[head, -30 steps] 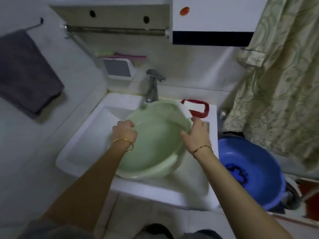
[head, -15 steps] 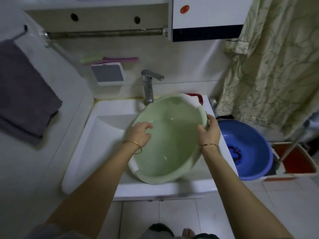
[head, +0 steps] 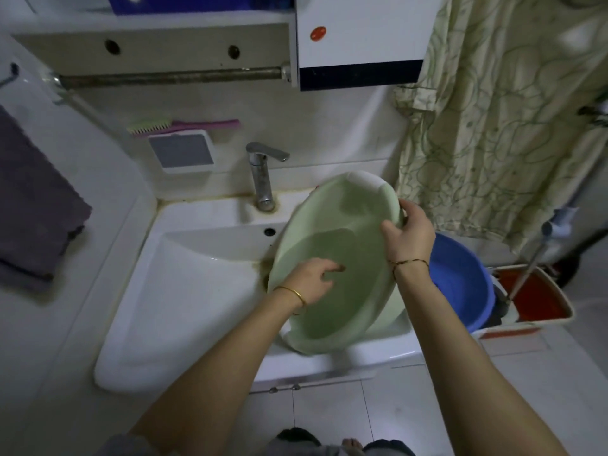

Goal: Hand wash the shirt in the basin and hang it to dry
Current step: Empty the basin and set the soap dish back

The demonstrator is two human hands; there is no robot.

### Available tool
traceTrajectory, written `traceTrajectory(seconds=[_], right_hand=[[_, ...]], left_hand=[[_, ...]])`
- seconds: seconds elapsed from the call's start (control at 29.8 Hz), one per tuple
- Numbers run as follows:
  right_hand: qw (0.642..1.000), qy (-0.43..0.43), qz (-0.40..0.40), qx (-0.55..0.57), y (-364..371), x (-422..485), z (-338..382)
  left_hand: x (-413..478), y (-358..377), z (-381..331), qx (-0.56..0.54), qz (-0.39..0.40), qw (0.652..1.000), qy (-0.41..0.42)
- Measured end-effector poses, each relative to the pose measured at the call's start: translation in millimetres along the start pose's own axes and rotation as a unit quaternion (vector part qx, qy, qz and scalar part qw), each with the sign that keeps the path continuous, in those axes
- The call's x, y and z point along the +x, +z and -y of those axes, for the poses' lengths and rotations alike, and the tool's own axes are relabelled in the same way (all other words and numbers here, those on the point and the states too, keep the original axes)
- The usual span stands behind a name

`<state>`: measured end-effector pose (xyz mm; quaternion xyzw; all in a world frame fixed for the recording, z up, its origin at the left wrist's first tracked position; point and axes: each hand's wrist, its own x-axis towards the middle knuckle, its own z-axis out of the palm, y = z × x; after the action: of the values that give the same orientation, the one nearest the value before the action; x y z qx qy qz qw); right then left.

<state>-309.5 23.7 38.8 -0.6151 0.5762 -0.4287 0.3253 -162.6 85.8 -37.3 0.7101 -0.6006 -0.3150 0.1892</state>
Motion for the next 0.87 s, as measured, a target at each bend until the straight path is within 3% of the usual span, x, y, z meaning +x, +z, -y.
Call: traceTrajectory(seconds=[0.47,0.87], right_hand=[[0.997,-0.054,0.016,-0.059,-3,5,28],[0.973,-0.154,0.058,-0.162,6,-7,48]], left_hand=[[-32,15,62,0.036,-0.015,0.989,-0.142],[-36,11,79,0.079,-0.015,0.982,-0.171]])
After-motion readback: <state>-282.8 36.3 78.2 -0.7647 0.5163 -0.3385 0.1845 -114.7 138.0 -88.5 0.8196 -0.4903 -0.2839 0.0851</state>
